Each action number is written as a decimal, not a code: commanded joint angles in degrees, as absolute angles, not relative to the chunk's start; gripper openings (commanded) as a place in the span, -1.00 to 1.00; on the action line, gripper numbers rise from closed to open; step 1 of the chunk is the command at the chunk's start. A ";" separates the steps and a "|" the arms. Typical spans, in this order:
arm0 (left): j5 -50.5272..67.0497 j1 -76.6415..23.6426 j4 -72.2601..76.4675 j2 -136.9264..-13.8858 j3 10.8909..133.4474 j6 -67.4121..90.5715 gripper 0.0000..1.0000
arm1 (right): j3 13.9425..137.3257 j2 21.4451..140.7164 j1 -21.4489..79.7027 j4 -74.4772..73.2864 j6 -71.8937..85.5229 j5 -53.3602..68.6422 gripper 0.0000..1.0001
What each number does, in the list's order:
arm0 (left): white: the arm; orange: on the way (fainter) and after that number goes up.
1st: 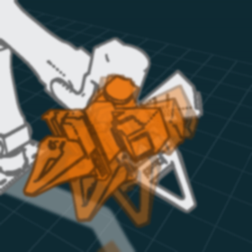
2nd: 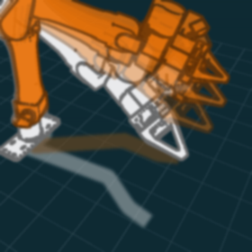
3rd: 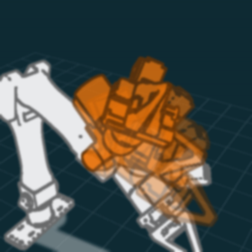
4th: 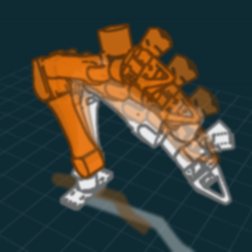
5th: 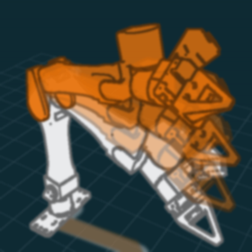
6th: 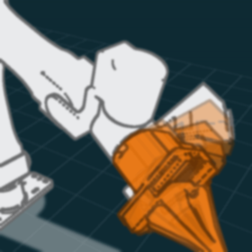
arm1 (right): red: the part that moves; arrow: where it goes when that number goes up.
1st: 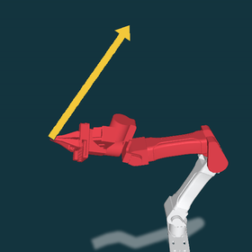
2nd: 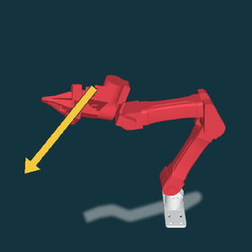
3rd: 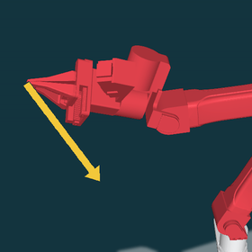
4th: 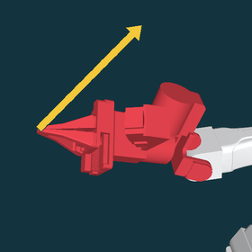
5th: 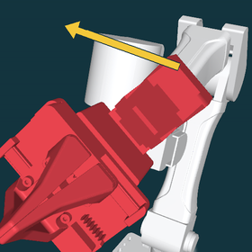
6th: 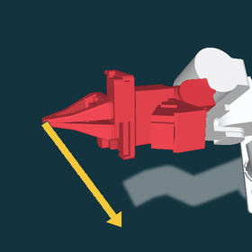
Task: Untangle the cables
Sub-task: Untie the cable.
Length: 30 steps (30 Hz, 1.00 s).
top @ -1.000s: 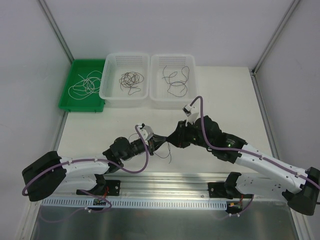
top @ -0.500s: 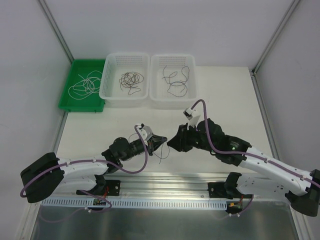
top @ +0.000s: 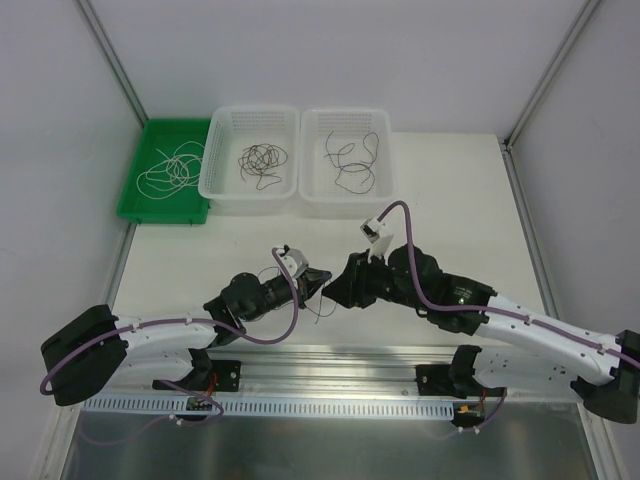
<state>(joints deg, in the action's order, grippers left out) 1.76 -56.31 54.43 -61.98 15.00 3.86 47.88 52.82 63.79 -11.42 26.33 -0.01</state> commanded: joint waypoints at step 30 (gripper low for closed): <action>1.57 -57.92 52.91 -56.96 15.38 -1.84 -1.00 | 50.97 58.80 68.12 -14.04 24.35 -7.65 -0.99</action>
